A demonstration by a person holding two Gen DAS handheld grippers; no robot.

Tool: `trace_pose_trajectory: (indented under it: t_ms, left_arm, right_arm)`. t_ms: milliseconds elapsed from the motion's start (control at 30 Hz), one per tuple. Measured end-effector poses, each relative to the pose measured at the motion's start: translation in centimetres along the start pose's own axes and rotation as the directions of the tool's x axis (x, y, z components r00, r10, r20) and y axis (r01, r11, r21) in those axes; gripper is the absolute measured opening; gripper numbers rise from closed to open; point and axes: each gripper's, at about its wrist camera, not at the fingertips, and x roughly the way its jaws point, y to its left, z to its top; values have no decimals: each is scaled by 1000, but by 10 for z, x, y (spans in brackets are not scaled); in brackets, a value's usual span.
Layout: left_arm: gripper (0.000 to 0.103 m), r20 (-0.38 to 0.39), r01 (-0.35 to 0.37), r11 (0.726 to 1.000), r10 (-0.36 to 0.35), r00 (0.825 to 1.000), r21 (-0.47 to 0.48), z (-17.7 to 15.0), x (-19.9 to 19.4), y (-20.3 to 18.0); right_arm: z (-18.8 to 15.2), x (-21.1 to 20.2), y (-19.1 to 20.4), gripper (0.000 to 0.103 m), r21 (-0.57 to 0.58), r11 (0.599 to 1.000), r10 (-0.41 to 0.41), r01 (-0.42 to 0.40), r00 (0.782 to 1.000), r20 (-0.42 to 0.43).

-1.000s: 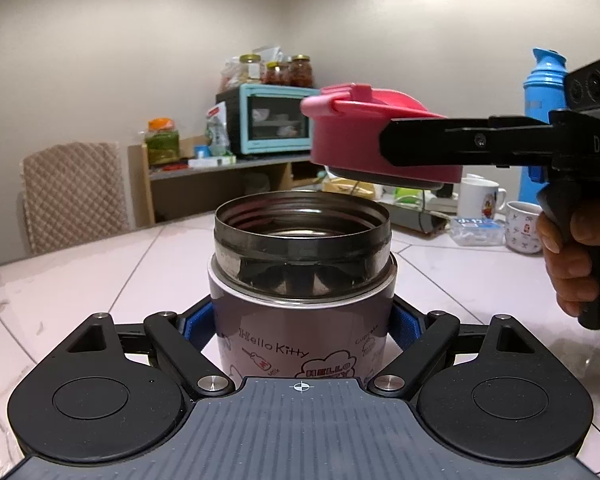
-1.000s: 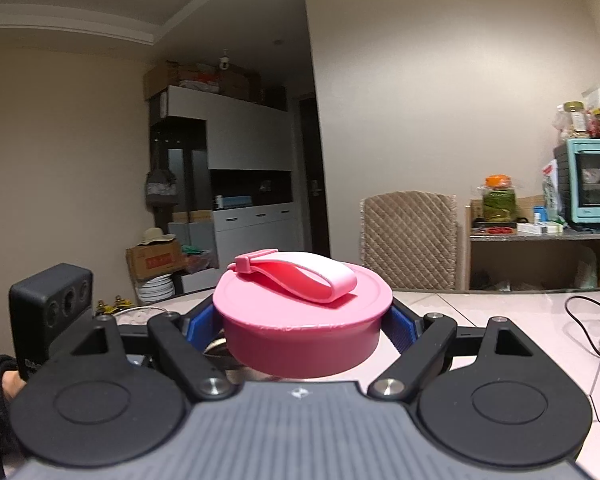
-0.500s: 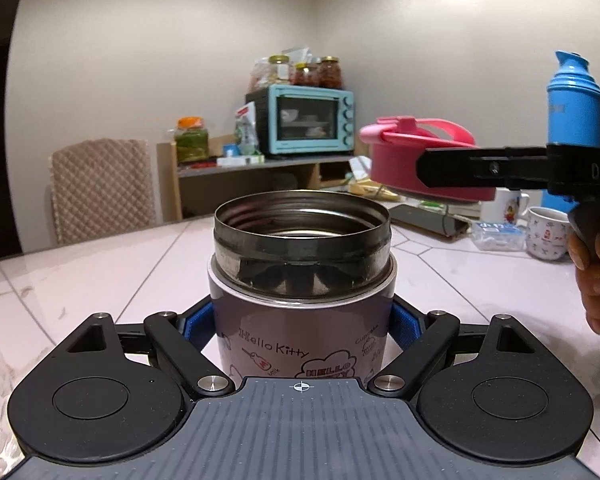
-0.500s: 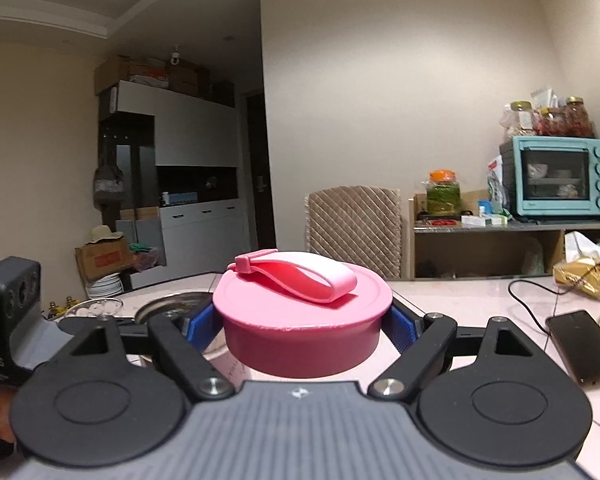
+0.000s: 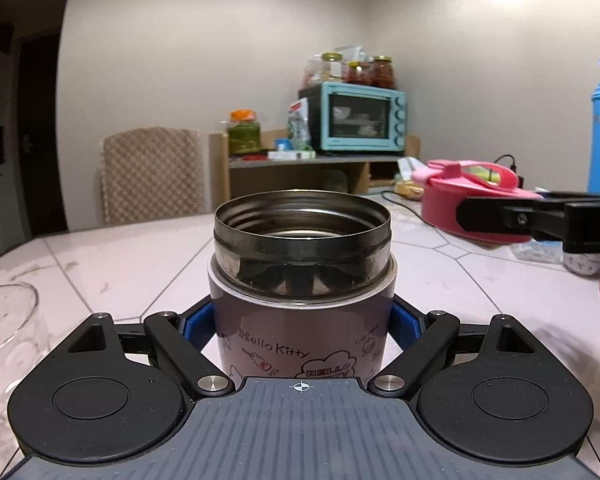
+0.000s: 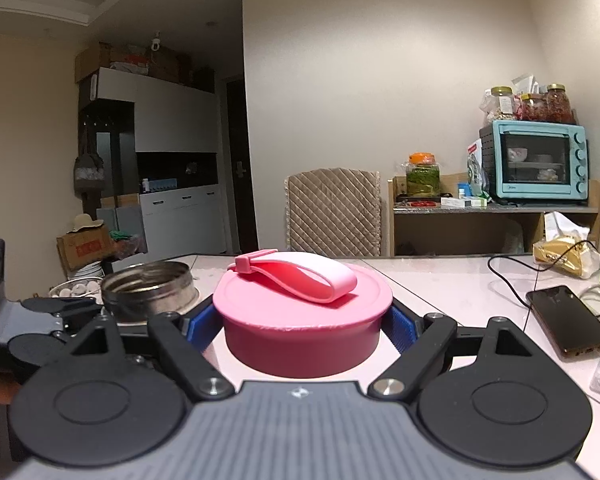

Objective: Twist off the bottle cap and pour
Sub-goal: 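Lift the pink cap up and carry it away from the bottle with the right gripper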

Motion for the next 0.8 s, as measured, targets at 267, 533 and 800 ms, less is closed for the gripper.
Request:
trace_pose_trajectory:
  t_ms: [267, 533, 800]
  left_arm:
    - [90, 5, -73, 997, 73, 997, -17, -1, -3, -6]
    - [90, 4, -115, 993, 115, 993, -39, -3, -4, -6]
    - [90, 11, -131, 990, 132, 991, -56, -5, -4, -2]
  right_arm:
    - [-6, -6, 1, 85, -9, 999, -31, 31, 1000, -4]
    - [-11, -8, 2, 85, -14, 998, -62, 62, 998, -10]
    - [-15, -5, 2, 85, -5, 997, -82, 82, 996, -32]
